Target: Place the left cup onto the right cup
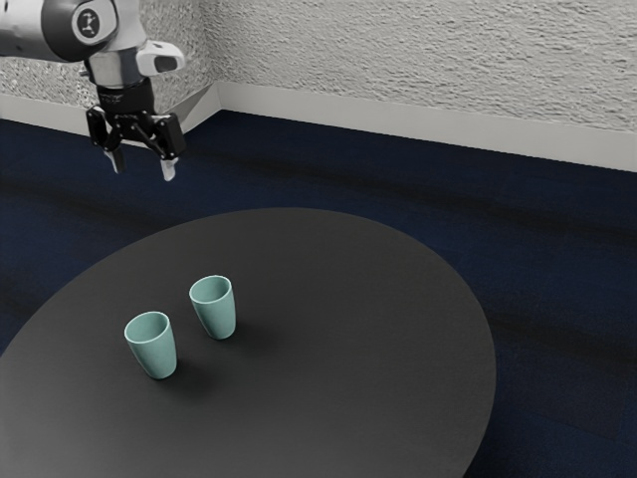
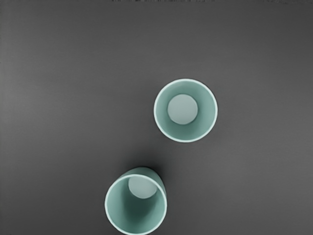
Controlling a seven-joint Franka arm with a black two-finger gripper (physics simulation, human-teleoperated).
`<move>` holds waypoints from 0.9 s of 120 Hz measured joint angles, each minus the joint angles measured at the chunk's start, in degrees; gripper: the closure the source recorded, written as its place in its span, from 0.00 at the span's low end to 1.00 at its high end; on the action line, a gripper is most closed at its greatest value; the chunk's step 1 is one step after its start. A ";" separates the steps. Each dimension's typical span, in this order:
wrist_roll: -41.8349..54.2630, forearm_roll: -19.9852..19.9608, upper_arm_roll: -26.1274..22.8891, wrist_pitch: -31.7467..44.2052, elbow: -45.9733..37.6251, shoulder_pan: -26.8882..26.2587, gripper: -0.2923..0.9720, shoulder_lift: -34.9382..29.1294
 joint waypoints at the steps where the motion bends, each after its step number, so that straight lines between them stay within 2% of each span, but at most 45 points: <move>1: 0.01 0.00 0.00 0.02 -0.01 0.00 0.23 0.00; 42: 0.32 -0.28 0.00 1.80 -2.88 -1.59 0.23 -1.11; 82: 0.24 -1.01 0.01 4.82 -7.47 -9.79 0.23 -1.68; 108: 0.09 -1.48 0.09 6.76 -10.58 -8.24 0.23 -2.00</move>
